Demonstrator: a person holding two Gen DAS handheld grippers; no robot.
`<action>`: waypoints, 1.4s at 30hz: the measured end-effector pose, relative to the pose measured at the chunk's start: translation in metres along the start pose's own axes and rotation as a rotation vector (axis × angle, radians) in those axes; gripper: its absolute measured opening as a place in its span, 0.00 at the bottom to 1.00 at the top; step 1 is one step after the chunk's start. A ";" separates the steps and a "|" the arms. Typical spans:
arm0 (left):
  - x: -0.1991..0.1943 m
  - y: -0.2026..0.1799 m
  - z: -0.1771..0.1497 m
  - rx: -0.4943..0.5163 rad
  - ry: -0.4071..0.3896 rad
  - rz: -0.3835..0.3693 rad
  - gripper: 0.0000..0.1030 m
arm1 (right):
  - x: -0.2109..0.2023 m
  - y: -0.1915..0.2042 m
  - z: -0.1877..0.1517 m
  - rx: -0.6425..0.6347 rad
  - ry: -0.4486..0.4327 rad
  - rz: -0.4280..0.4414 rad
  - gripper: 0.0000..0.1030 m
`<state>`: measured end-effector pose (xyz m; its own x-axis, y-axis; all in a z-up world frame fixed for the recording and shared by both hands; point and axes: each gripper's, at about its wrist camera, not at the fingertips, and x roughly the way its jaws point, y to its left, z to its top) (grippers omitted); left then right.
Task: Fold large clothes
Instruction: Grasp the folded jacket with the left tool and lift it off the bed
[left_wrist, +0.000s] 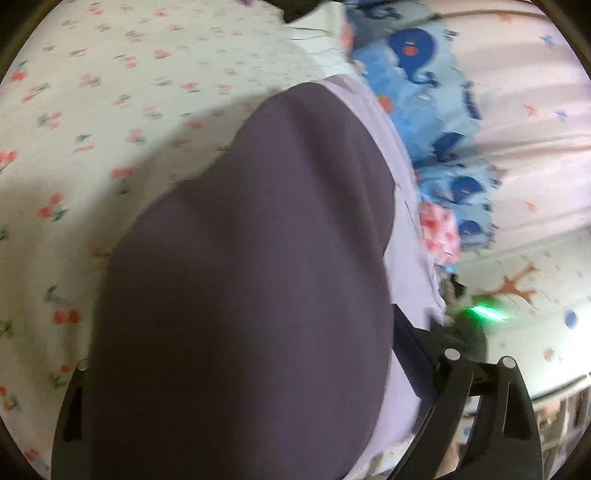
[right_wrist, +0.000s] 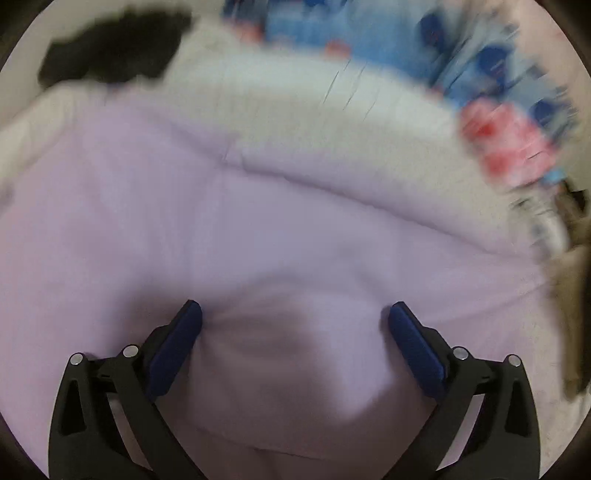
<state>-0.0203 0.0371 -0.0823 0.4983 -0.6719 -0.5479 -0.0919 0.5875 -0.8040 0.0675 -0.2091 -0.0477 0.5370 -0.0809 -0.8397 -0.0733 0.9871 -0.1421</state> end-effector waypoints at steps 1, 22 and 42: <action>-0.002 -0.003 -0.001 0.024 -0.005 -0.002 0.77 | 0.004 0.001 -0.001 0.007 0.000 0.002 0.94; -0.025 -0.157 -0.043 0.436 -0.131 -0.110 0.56 | -0.068 0.012 -0.115 -0.114 -0.151 0.104 0.94; 0.186 -0.335 -0.299 1.177 0.047 0.003 0.56 | -0.169 -0.301 -0.073 0.370 -0.178 0.409 0.94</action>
<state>-0.1549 -0.4194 0.0159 0.4645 -0.6715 -0.5773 0.7721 0.6264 -0.1074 -0.0623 -0.5025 0.0983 0.6622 0.3100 -0.6822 -0.0230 0.9184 0.3949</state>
